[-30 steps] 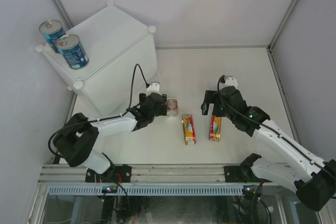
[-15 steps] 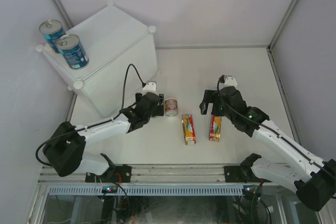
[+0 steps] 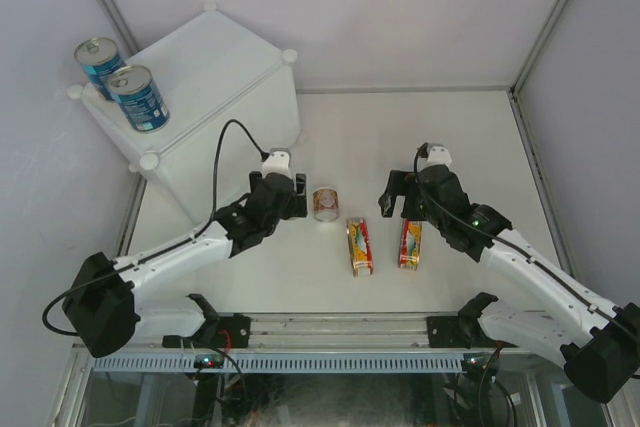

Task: Place and organize the canned foods onto the counter
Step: Pick up the canned food from the center of the board, then place the canned food on the counter.

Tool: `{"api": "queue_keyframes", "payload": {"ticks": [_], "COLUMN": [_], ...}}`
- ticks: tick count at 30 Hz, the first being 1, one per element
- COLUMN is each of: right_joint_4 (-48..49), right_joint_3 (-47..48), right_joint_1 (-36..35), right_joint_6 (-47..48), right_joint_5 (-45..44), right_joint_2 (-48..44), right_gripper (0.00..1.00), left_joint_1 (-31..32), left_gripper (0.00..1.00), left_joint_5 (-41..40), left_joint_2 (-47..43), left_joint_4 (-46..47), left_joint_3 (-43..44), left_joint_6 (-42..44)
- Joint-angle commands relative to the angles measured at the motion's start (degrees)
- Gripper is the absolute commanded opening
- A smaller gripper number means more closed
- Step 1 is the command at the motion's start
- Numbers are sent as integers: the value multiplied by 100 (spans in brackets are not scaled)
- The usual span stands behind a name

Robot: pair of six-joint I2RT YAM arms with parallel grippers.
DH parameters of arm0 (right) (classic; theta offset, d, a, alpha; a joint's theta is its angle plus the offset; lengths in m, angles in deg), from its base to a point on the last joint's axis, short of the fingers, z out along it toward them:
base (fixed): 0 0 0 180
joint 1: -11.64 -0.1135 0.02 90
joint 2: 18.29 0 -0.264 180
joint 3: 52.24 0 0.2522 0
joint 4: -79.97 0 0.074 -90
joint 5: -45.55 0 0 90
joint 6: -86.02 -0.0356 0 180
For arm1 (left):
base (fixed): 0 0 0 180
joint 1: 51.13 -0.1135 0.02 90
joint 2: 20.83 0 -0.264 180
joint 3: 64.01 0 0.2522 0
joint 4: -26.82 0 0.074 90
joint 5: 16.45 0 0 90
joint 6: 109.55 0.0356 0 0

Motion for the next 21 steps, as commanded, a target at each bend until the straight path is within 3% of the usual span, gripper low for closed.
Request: {"api": "queue_keyframes", "payload": {"ticks": [1, 21], "right_joint_4": [337, 376], "right_joint_3": [-29, -48], "right_joint_1": [29, 44], "right_joint_6": [-79, -117], "right_joint_5": [8, 49], "right_joint_2": [-117, -187], "right_gripper": [92, 92], "left_joint_1": [183, 497], "left_gripper": [0, 0], "left_joint_5": [-392, -1564], "left_joint_2": [-463, -690], "left_joint_4": [325, -183], "left_joint_3": [892, 2967], "left_joint_6": [285, 2032]}}
